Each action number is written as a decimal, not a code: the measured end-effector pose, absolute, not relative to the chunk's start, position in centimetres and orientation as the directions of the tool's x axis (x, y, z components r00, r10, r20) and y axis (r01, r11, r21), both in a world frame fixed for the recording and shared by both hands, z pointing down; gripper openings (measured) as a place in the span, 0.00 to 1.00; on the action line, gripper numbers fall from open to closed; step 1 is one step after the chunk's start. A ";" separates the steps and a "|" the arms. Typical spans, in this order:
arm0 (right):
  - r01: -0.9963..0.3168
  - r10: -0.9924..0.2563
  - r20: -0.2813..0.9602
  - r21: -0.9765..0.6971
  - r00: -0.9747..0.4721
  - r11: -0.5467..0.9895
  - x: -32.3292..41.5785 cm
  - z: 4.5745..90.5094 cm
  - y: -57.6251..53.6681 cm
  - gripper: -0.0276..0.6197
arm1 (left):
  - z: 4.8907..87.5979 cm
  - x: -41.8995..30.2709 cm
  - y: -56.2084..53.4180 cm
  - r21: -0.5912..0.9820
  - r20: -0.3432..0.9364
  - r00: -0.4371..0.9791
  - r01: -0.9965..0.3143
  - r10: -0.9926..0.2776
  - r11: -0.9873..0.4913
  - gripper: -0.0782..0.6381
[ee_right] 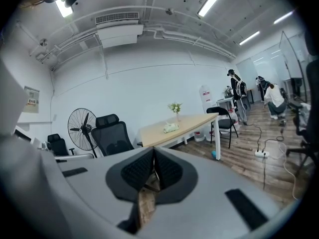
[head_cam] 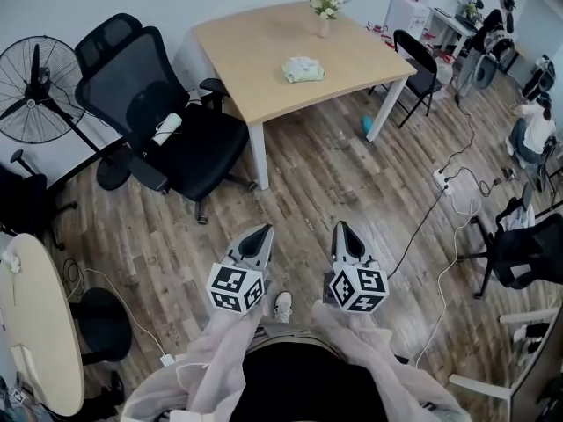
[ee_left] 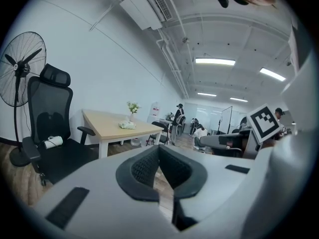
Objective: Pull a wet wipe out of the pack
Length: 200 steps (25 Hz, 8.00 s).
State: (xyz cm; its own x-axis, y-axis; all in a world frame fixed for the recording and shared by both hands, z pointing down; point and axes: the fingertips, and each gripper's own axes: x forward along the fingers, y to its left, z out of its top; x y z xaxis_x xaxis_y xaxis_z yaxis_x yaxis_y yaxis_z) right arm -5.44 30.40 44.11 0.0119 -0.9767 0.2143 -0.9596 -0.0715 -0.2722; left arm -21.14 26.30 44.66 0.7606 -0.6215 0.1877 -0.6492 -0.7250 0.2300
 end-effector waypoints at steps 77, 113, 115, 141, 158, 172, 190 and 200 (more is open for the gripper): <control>-0.957 -0.956 0.280 -0.291 -0.087 0.002 13.1 46.9 2.1 0.06 | 46.1 -4.5 -1.9 0.239 0.236 0.660 -0.751 -0.713 -0.616 0.12; -0.959 -0.947 0.310 -0.284 -0.090 -0.002 17.7 46.9 -12.0 0.06 | 46.6 1.2 -16.7 0.248 0.261 0.672 -0.741 -0.693 -0.625 0.12; -0.959 -0.945 0.311 -0.284 -0.098 0.006 17.8 46.9 -13.2 0.06 | 46.5 1.3 -17.8 0.249 0.263 0.665 -0.747 -0.699 -0.616 0.12; -0.956 -0.867 0.422 -0.232 -0.264 0.179 14.4 49.6 -28.4 0.10 | 48.8 -0.3 -29.6 0.324 0.316 0.560 -0.822 -0.766 -0.468 0.12; -0.914 -0.760 0.509 -0.230 -0.405 0.334 10.6 52.8 -34.3 0.34 | 50.7 -2.6 -33.9 0.344 0.349 0.475 -0.867 -0.808 -0.361 0.12; -0.901 -0.740 0.529 -0.128 -0.416 0.415 8.8 53.4 -38.3 0.41 | 51.4 -4.4 -35.8 0.339 0.335 0.416 -0.890 -0.845 -0.304 0.12; -0.910 -0.748 0.535 -0.111 -0.393 0.399 9.5 53.3 -39.6 0.12 | 51.2 -4.7 -37.0 0.339 0.325 0.397 -0.896 -0.858 -0.286 0.12; -0.920 -0.762 0.527 -0.121 -0.377 0.372 10.5 53.4 -39.0 0.08 | 51.1 -3.5 -36.8 0.331 0.324 0.426 -0.887 -0.845 -0.321 0.12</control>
State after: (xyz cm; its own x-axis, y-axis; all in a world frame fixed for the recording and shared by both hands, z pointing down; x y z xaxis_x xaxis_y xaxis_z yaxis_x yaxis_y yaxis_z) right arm 10.49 -39.00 53.36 -0.3774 -0.7616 0.5268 -0.9202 0.3725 -0.1207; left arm -3.52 -36.78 51.11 0.4261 -0.8446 0.3240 -0.8874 -0.3206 0.3313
